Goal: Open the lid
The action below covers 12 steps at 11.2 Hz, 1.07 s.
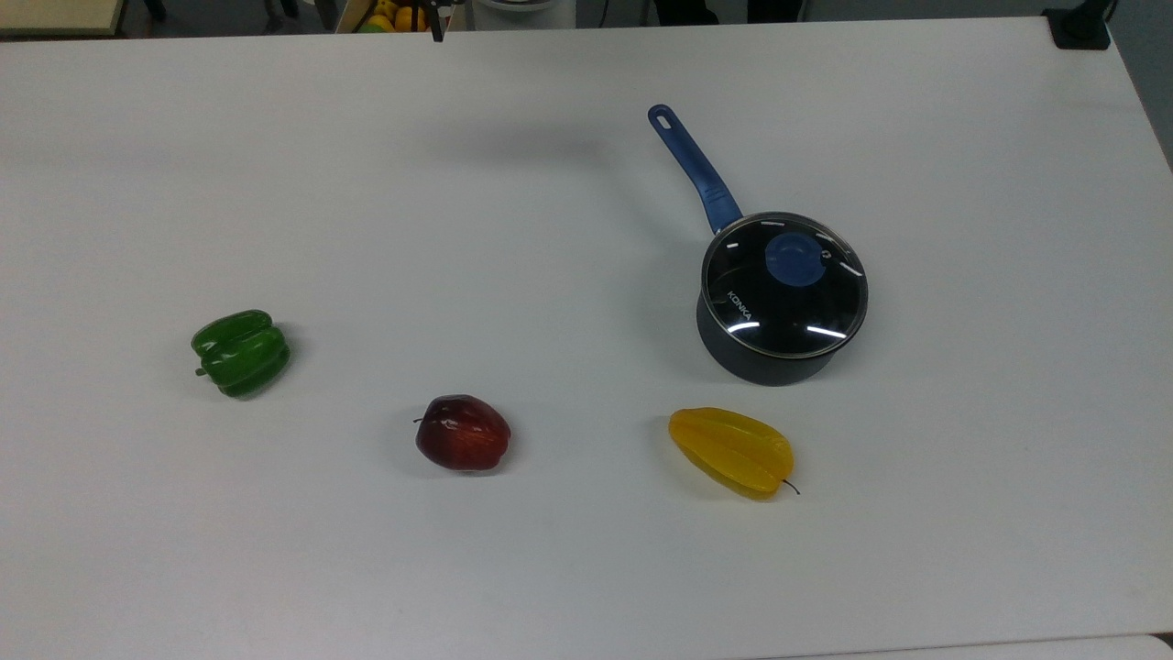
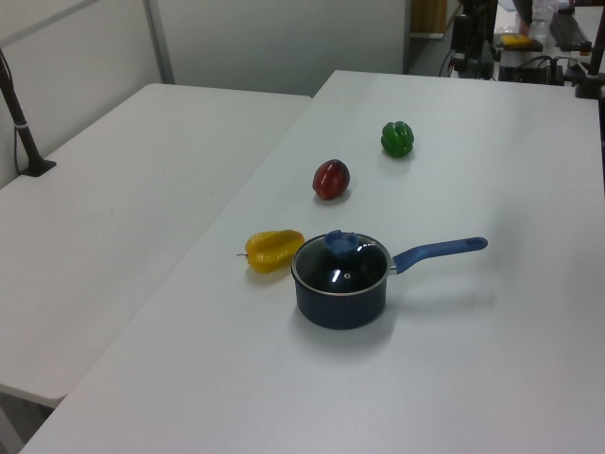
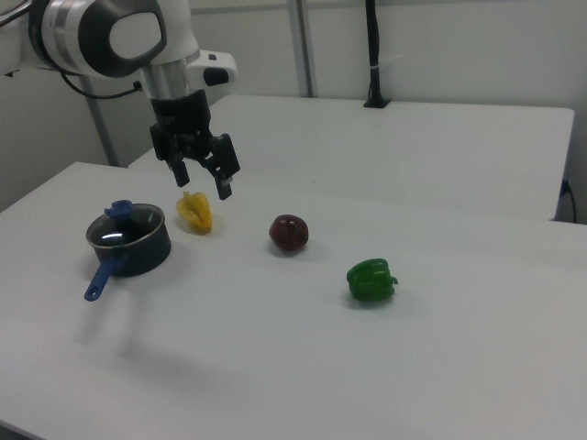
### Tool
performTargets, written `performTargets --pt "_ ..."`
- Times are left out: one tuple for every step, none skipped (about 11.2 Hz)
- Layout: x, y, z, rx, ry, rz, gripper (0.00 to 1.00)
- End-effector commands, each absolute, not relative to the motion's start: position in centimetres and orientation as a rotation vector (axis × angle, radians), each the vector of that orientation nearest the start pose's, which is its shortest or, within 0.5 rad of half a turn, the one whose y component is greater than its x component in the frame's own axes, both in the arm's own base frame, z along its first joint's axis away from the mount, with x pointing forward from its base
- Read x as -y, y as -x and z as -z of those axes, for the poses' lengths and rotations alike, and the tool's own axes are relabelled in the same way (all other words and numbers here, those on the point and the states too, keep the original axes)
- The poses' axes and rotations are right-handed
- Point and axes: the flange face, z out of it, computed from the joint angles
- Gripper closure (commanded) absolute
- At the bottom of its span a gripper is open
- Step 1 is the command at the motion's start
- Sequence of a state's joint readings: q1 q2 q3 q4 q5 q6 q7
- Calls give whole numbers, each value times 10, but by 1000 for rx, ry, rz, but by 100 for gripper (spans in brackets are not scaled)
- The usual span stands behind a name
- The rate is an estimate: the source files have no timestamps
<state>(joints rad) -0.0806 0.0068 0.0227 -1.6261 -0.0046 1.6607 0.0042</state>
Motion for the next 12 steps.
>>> performTargets --pt "28 -565 -605 -69 3131 82 0" --pt "21 -567 -604 -52 3129 84 0" --pt "13 -569 -619 -33 3123 129 0" --pt "-11 -574 -620 31 3118 143 0" --pt "-39 -578 -626 103 3118 167 0" --pt "-61 -579 -625 122 3109 165 0" --pt "-85 -578 -620 149 3113 153 0" --pt "-119 -576 -612 221 3112 134 0" --pt "-152 -577 -606 266 3102 161 0" --pt "-178 -580 -609 260 3073 268 0" --pt "-210 -585 -597 263 3048 329 0" --pt "-234 -589 -582 264 3037 344 0"
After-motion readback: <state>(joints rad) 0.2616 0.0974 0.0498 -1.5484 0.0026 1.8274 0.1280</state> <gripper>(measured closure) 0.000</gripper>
